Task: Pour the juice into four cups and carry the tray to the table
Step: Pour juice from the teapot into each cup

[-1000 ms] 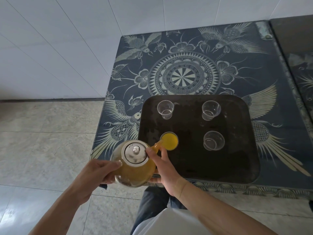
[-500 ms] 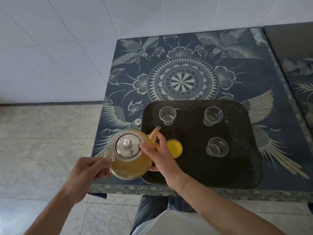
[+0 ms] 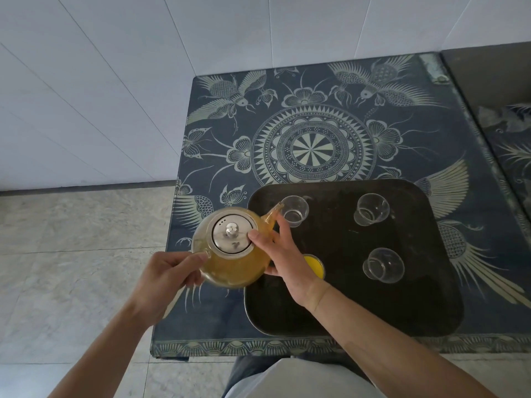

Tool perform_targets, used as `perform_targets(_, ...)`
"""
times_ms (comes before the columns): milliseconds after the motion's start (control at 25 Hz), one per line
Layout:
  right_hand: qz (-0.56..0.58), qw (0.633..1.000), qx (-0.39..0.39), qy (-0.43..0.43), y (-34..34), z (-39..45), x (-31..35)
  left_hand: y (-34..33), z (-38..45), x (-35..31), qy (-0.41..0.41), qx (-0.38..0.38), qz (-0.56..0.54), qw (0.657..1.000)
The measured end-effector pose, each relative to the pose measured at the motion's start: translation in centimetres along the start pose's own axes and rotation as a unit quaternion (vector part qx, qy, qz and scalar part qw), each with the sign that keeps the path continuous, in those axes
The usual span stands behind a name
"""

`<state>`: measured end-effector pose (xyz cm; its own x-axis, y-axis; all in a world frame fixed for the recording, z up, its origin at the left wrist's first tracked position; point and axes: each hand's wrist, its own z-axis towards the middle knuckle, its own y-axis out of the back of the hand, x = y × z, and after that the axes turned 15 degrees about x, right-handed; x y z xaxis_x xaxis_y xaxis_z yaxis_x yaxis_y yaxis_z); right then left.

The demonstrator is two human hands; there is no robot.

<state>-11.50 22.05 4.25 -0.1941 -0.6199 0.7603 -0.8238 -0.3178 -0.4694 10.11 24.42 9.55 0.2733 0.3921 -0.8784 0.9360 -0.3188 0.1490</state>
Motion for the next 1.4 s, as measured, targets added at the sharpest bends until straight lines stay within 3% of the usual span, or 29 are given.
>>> perform_targets(680, 0.122, 0.992, -0.031, -0.015, 0.7, 3.8, -0.3, 2.8, 5.0, -2.1, 0.084, 0.076, 0.065, 0.991)
perform_targets(1400, 0.18, 0.983, -0.025, -0.033, 1.9, 5.1, -1.1, 2.7, 7.8, -3.8, 0.15, 0.071, 0.104, 0.981)
